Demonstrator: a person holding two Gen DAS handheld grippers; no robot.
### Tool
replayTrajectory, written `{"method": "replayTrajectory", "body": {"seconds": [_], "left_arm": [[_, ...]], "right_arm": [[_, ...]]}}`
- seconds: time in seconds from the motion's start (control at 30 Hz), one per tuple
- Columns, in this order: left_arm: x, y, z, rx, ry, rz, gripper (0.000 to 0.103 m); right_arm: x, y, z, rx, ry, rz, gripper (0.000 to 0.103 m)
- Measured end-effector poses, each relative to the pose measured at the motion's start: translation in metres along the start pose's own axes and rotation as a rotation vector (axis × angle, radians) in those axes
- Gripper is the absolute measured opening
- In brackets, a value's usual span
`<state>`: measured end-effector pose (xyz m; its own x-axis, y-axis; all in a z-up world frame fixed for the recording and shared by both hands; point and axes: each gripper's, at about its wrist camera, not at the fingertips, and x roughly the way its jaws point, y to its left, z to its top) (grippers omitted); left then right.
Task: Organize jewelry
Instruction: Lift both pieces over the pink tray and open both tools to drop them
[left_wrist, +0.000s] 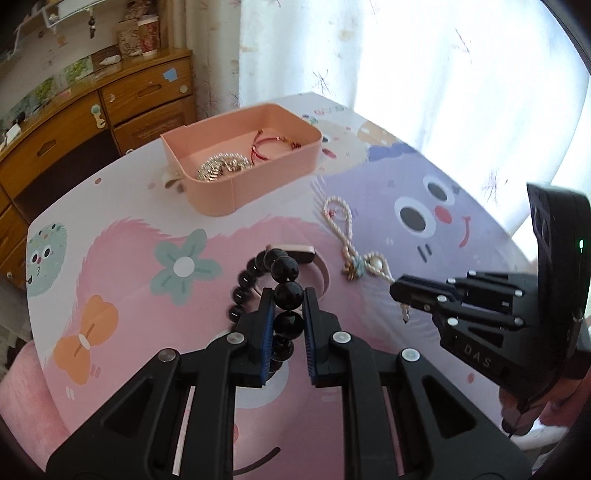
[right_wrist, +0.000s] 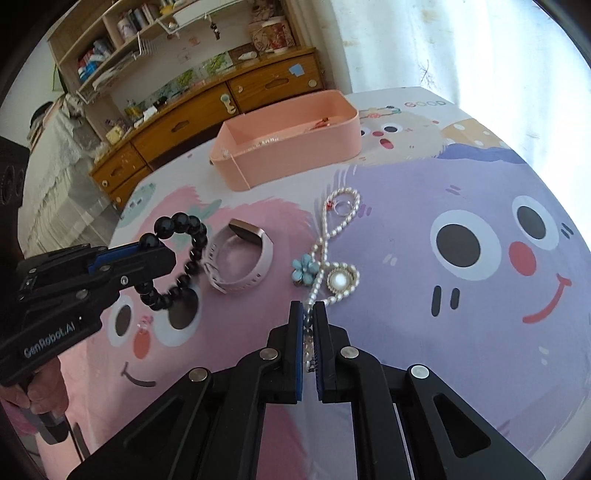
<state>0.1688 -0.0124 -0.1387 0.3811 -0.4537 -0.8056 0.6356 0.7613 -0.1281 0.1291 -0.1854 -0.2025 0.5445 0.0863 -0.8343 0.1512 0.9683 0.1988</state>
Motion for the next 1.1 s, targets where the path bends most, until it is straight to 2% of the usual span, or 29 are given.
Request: {"method": "replayTrajectory", "body": {"seconds": [0.17,0.47,0.87,1.1], "left_arm": [[-0.025,0.007,0.01,-0.053,-0.011,-0.037,0.012],[-0.08,0.002,0.038,-0.069,-0.123,-0.096,0.012],[-0.133,0.013,0.095,-0.135,-0.307,-0.023,0.012],[-0.144,0.019,0.129,-0.159,-0.37,0.024,0.012]], "right_arm": [[-0.033,0.001,0.008,0.03,-0.054,0.015,0.005],[-0.085,0.002,0.049,0.054,-0.13,0.004,0.005],[-0.152,0.006,0.138,0.075,-0.293,0.097,0.005],[-0.181,0.019,0.201,0.038,-0.372,0.179,0.005]]}}
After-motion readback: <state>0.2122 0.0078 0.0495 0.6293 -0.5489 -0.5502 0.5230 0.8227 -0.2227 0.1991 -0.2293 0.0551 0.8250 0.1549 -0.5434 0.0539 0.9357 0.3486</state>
